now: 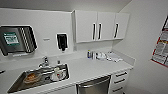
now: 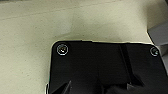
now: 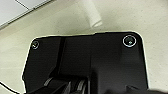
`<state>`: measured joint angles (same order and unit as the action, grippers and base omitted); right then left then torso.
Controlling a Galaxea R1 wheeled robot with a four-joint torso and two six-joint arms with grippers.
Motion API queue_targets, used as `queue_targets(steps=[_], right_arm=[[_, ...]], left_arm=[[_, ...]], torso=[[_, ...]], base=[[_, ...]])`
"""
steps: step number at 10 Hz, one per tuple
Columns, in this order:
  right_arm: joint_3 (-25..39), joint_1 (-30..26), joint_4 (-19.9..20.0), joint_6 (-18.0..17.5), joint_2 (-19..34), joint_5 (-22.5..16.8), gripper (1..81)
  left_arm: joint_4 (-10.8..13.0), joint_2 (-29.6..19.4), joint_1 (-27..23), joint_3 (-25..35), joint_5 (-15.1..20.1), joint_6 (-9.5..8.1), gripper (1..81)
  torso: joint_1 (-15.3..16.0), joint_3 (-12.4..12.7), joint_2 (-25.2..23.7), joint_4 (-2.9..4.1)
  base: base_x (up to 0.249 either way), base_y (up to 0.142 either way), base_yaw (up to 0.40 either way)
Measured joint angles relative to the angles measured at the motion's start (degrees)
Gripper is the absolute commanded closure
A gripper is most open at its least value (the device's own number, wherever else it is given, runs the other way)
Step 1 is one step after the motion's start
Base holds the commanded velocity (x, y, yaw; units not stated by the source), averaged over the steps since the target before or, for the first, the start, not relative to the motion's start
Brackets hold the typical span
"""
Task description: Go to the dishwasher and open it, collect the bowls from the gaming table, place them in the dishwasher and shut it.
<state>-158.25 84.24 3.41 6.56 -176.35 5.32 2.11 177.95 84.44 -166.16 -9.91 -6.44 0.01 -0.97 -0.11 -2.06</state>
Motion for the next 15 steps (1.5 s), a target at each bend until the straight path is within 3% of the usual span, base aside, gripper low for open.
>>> queue_targets(steps=[10,15], right_arm=[[0.06,-0.30,0.00,0.00,-0.02,-0.33,1.0],[0.06,-0.30,0.00,0.00,-0.02,-0.26,1.0]], left_arm=[[-0.02,0.00,-0.13,0.00,0.00,0.00,1.0],[-0.05,0.00,-0.44,0.00,-0.11,0.00,1.0]], torso=[[-0.01,0.02,-0.02,0.00],[-0.01,0.02,-0.02,0.00]], base=[[0.000,0.000,0.185],[0.000,0.000,0.000]])
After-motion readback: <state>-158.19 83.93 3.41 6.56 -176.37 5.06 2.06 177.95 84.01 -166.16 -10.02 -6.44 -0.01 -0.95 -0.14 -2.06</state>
